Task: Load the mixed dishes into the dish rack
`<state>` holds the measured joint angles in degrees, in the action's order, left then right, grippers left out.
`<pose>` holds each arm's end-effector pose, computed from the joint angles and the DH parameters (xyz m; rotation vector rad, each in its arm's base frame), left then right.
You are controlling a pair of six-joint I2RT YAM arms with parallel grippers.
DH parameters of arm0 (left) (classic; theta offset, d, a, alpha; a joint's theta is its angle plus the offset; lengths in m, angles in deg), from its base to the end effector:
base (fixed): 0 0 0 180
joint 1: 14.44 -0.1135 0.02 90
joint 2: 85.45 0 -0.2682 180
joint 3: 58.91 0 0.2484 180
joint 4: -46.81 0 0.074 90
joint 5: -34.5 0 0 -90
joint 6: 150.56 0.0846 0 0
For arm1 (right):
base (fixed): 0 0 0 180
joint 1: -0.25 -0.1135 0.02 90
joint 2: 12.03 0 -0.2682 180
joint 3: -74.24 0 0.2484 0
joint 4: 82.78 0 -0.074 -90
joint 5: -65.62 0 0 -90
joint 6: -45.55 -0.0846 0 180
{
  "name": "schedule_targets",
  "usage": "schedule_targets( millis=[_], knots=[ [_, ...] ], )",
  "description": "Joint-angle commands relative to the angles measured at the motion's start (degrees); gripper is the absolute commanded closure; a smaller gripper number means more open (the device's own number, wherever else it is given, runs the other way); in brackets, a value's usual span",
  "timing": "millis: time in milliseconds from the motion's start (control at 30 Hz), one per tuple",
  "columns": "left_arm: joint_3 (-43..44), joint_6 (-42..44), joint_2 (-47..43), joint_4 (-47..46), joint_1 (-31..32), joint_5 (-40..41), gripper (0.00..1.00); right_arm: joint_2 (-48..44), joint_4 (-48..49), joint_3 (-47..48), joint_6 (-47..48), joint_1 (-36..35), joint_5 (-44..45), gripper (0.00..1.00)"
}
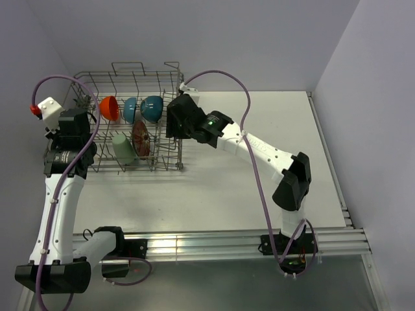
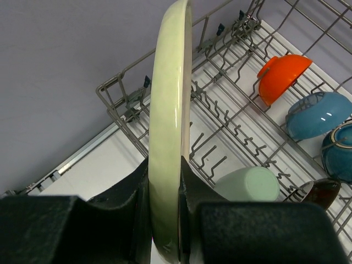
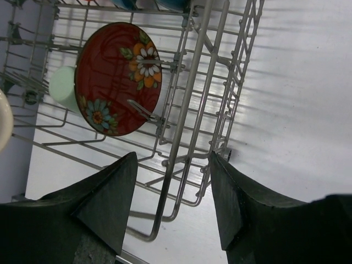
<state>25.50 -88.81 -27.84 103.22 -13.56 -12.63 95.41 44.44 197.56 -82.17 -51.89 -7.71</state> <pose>0.2171 0.0542 0.3848 -0.8798 1.7604 0.4483 0.3035 0.3509 0.3442 -0.1181 2.2371 0.5567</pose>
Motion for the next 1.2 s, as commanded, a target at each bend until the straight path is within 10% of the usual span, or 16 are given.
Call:
schedule_targets(
  millis=[0, 133, 367, 1167],
  knots=[
    [0.1, -0.6, -0.4, -2.9, -0.7, 1.3, 1.0, 2.7, -1.0, 2.5, 1.3, 0.2, -0.7, 0.39],
    [0.6, -0.3, -0.7, -3.2, -0.7, 1.2, 1.0, 3.3, -0.6, 2.2, 1.8, 0.3, -0.1, 0.51],
    [2.5, 1.1, 0.4, -3.7, -0.7, -1.5, 1.0, 1.2, 0.6, -1.3, 0.8, 1.7, 0.7, 1.0],
    [4.7, 6.1, 9.9, -4.5, -0.7, -8.2, 1.0, -9.9, 6.8, -14.2, -1.8, -1.5, 1.9, 1.0]
  ],
)
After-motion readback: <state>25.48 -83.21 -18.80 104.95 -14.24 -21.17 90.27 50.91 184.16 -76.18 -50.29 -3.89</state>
